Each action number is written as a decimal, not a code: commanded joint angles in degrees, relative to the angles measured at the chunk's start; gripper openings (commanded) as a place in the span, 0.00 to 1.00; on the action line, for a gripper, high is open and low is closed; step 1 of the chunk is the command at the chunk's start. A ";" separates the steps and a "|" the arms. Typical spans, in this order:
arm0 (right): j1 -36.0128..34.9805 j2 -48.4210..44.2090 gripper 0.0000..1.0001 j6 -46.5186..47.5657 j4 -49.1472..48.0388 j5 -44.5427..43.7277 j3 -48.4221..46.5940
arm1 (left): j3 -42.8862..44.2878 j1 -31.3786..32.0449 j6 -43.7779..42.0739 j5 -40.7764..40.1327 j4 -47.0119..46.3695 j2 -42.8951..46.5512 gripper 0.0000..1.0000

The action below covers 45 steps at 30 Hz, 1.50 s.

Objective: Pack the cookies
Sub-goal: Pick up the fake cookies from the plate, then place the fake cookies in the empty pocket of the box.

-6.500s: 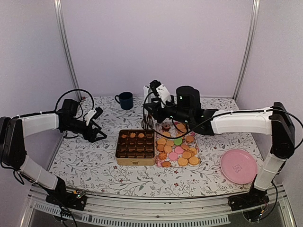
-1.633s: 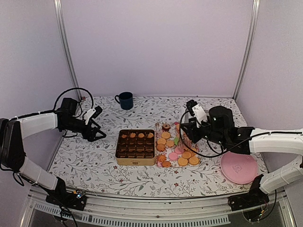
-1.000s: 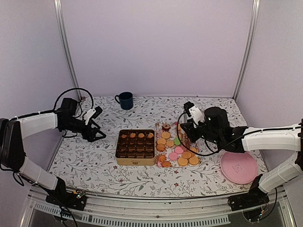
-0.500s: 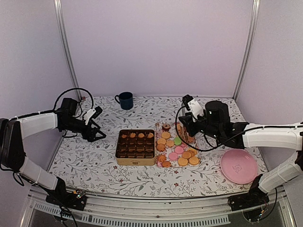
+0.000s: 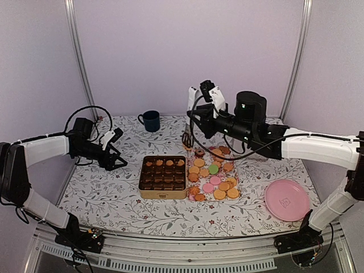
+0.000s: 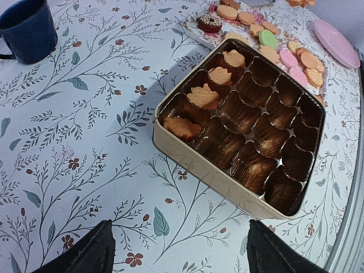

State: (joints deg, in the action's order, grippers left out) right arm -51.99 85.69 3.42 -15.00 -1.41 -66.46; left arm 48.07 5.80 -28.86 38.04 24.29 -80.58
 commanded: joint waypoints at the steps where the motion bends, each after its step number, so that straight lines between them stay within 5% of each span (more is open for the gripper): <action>1: -2.71 10.02 0.00 -2.95 -4.70 7.49 -9.86 | 0.68 -0.53 -0.23 0.22 -0.05 1.03 0.80; 10: -4.17 27.43 0.00 -7.93 -5.27 13.61 -24.95 | 0.53 -0.60 -0.32 0.88 0.14 1.61 0.80; 25: -4.41 34.54 0.00 -9.47 -6.72 14.68 -27.50 | -0.55 -0.66 -0.58 0.25 -0.44 1.96 0.80; 32: -4.39 34.28 0.27 -9.33 -6.76 14.05 -26.58 | -0.78 -0.62 -0.67 0.27 -0.46 1.95 0.80; 45: -4.05 20.41 0.31 -6.71 -7.48 8.57 -17.08 | -0.53 -0.63 -0.49 0.30 -0.21 2.12 0.80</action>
State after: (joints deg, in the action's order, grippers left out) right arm -55.99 114.78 -4.69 -18.98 10.02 -87.24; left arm 47.83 5.72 -28.91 38.09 24.29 -79.70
